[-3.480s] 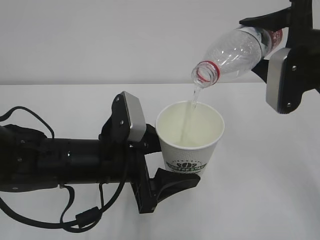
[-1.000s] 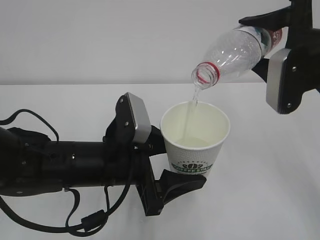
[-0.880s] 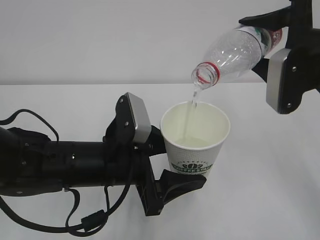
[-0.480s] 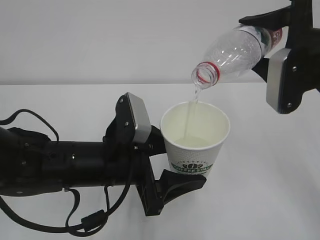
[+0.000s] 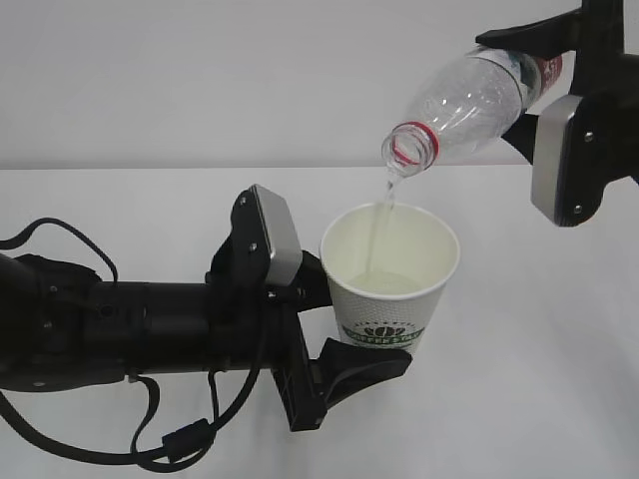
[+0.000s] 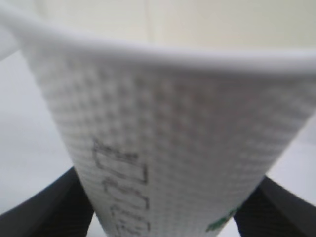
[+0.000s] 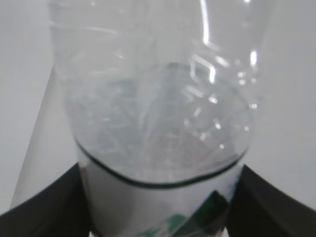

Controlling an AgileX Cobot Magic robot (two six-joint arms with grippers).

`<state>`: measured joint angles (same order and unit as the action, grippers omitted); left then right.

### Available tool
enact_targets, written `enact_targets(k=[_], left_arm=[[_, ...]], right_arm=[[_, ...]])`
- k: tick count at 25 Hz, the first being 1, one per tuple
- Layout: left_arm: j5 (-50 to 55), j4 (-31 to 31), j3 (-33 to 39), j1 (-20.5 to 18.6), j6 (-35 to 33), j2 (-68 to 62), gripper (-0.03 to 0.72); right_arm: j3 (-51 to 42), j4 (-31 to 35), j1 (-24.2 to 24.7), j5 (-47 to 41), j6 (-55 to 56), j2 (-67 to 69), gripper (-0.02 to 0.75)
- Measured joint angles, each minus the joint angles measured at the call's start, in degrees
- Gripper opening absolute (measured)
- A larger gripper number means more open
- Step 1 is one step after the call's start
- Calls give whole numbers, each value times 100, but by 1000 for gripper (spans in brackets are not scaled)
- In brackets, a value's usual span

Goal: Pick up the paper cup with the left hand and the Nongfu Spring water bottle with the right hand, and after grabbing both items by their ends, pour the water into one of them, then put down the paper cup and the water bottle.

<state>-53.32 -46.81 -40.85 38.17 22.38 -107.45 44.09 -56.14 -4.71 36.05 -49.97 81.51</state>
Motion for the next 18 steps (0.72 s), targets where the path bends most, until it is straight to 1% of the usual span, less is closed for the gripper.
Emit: enact_targets(k=[18], left_arm=[[0,0,0,0,0,-21,589]], right_arm=[[14,0,0,11,-2,0,528]])
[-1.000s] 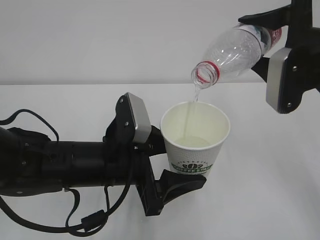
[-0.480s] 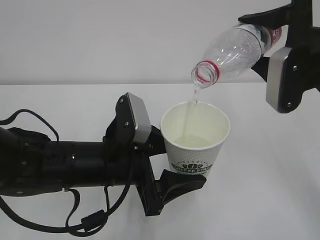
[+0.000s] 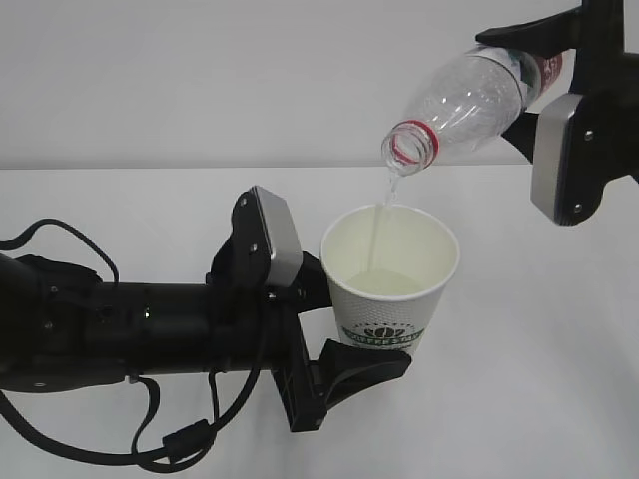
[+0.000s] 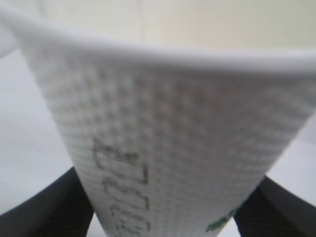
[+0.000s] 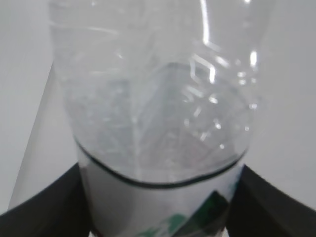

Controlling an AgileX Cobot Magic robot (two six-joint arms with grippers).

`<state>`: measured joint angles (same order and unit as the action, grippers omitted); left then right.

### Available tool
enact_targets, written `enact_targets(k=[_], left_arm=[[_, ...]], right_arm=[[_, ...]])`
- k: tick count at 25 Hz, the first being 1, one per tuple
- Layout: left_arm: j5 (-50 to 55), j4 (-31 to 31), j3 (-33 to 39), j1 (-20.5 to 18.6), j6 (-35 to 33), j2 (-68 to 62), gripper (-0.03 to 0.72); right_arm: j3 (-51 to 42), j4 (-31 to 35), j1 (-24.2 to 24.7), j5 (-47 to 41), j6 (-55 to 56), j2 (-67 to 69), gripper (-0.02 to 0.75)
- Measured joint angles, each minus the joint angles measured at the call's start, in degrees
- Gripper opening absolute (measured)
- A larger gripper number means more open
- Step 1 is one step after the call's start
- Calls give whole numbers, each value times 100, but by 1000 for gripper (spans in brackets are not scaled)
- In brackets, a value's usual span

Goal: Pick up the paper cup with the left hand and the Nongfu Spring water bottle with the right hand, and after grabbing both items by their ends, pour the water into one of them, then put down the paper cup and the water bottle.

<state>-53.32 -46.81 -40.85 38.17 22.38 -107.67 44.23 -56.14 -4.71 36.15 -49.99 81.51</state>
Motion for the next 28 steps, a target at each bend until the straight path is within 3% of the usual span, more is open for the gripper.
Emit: enact_targets(k=[28], left_arm=[[0,0,0,0,0,0,589]], right_arm=[[0,0,0,14,-10,0,528]])
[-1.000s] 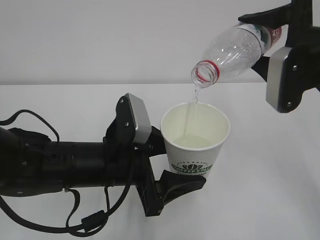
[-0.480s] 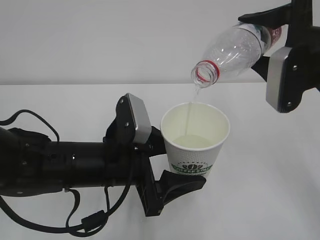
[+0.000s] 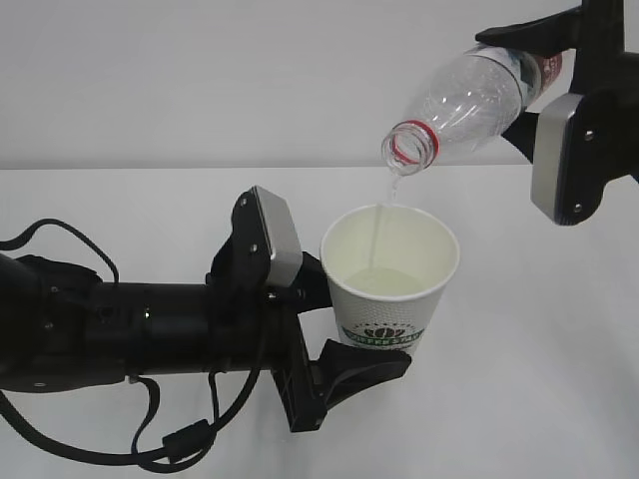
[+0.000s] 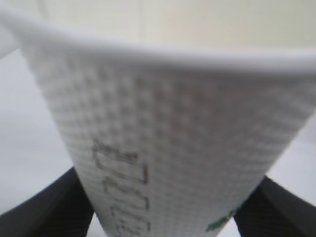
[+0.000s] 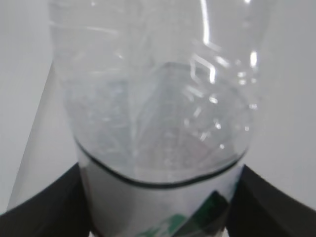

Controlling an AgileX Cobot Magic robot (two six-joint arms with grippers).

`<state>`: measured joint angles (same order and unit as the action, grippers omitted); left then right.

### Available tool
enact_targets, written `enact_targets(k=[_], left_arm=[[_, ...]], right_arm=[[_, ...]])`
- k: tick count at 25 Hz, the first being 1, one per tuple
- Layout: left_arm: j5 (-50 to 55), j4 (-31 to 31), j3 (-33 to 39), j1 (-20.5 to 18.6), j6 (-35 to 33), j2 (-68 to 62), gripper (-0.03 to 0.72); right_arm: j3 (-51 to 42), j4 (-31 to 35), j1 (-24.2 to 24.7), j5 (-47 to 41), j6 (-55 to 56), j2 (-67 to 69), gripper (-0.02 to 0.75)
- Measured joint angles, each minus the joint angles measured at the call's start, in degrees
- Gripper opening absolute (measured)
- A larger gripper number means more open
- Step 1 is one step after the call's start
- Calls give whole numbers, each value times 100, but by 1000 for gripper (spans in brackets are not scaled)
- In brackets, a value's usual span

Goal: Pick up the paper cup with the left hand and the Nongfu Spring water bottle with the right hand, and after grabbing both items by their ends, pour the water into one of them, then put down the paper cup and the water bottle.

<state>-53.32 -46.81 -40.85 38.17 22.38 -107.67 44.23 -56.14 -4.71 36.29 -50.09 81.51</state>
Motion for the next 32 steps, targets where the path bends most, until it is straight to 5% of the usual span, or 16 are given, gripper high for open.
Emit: enact_targets(k=[32], left_arm=[[10,0,0,0,0,0,589]], right_arm=[[0,0,0,3,-94,0,529]])
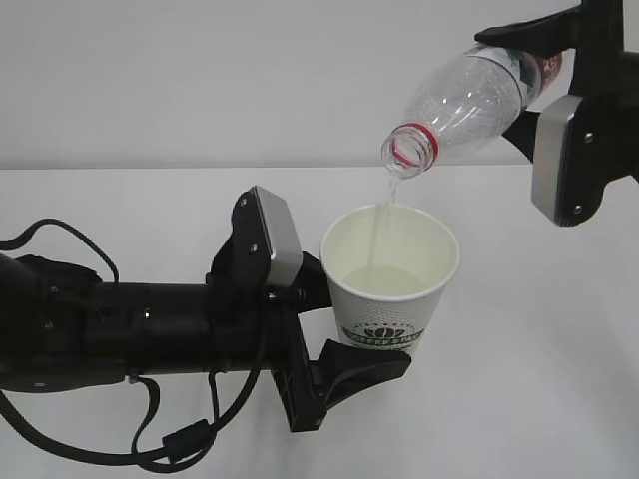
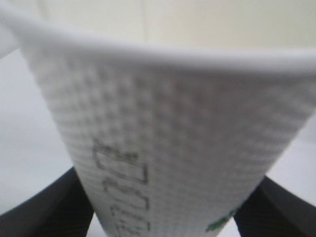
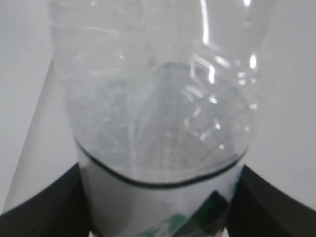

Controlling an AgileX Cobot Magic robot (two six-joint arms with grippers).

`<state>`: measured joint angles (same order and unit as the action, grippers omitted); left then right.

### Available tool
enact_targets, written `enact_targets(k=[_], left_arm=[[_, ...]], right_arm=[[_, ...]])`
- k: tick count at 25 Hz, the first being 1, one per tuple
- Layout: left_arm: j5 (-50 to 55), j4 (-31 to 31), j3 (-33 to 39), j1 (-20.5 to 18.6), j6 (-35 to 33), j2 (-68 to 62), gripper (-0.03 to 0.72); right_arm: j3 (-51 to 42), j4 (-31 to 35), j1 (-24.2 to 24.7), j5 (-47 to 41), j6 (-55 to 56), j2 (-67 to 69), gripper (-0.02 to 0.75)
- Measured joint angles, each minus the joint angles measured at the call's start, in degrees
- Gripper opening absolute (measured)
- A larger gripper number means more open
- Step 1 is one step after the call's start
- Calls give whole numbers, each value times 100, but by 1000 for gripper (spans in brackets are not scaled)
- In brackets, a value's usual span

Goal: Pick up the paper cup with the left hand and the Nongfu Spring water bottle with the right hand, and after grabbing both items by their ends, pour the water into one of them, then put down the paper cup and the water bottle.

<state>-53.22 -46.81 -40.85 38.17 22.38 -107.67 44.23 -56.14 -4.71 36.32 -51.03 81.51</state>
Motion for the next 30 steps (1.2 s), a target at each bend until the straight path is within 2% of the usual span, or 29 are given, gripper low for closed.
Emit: enact_targets(k=[30], left_arm=[[0,0,0,0,-5,0,589]], right_arm=[[0,0,0,10,-23,0,528]])
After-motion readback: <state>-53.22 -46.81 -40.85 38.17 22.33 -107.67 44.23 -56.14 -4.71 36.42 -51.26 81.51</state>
